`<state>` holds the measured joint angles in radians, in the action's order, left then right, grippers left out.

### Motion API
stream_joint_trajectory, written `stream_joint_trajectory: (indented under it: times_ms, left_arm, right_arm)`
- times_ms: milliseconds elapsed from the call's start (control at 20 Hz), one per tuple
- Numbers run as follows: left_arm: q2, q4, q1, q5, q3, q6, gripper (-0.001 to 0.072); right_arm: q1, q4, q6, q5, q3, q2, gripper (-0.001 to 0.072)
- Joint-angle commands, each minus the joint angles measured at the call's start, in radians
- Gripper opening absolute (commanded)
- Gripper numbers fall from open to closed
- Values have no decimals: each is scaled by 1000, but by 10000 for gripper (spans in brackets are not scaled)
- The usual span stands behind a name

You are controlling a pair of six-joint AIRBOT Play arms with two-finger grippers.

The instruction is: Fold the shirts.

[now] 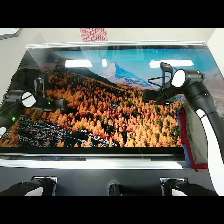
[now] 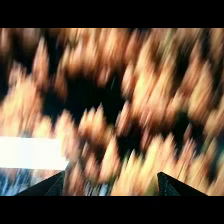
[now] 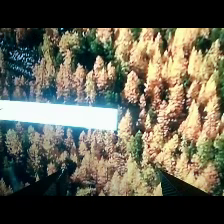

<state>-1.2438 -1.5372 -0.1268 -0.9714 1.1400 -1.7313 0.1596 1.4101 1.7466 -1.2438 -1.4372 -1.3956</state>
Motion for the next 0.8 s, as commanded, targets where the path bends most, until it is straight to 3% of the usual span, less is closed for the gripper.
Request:
stream_joint_trajectory:
  times_ms: [0, 150, 350, 500, 750]
  left_arm:
    - [-107, 38, 82, 149, 124, -50, 720]
    - [-343, 197, 276, 58, 448, -56, 720]
    - [-633, 396, 571, -157, 811, -235, 719]
    - [-698, 585, 713, -79, 818, -258, 717]
    - [-796, 640, 761, 78, 818, -258, 717]
  right_arm:
    - [0, 20, -8, 58, -1, 0, 704]
    - [0, 19, -7, 71, -1, 0, 702]
    - [0, 17, -7, 68, -1, 0, 699]
    - [0, 15, -42, 66, -1, 0, 683]
    - [0, 11, -90, 65, -1, 0, 683]
